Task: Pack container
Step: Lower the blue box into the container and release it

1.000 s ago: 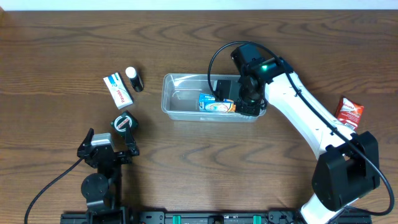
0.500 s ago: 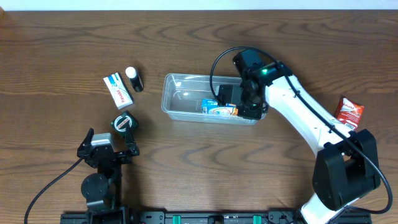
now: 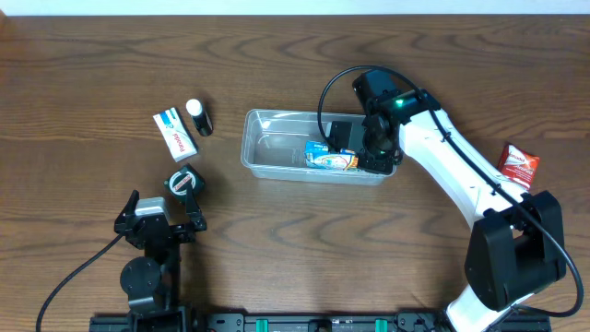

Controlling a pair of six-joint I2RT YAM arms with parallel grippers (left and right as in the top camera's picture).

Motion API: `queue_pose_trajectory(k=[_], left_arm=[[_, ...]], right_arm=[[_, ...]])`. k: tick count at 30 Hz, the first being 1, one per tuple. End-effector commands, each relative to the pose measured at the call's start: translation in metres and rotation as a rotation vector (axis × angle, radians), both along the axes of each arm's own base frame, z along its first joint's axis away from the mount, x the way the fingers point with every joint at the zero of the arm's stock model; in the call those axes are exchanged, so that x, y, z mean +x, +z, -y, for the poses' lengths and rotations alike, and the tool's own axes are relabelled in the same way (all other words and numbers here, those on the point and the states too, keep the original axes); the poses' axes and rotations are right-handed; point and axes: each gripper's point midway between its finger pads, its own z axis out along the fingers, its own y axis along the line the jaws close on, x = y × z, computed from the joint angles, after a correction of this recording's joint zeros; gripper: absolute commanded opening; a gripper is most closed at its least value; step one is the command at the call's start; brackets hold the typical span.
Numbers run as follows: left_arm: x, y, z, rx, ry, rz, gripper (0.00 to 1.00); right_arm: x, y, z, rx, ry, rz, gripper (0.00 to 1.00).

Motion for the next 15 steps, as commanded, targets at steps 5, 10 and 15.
queue_pose_trajectory(k=[5,10,15], left_arm=[[-0.0006,-0.0151,0.0019,-0.001,-0.011,-0.046,0.98],[-0.0006,-0.0151,0.0019,-0.002,-0.011,-0.046,0.98],[-0.0006,-0.0151,0.0019,-0.002,-0.011,-0.046,0.98]], right_arm=[[-0.0116,-0.0008,-0.0104,0.066,0.079,-0.051,0.02],[-0.0113,-0.0008,-0.0104,0.066,0.079,-0.05,0.02],[-0.0113,-0.0009,-0.0099,0.066,0.077,-0.051,0.08]])
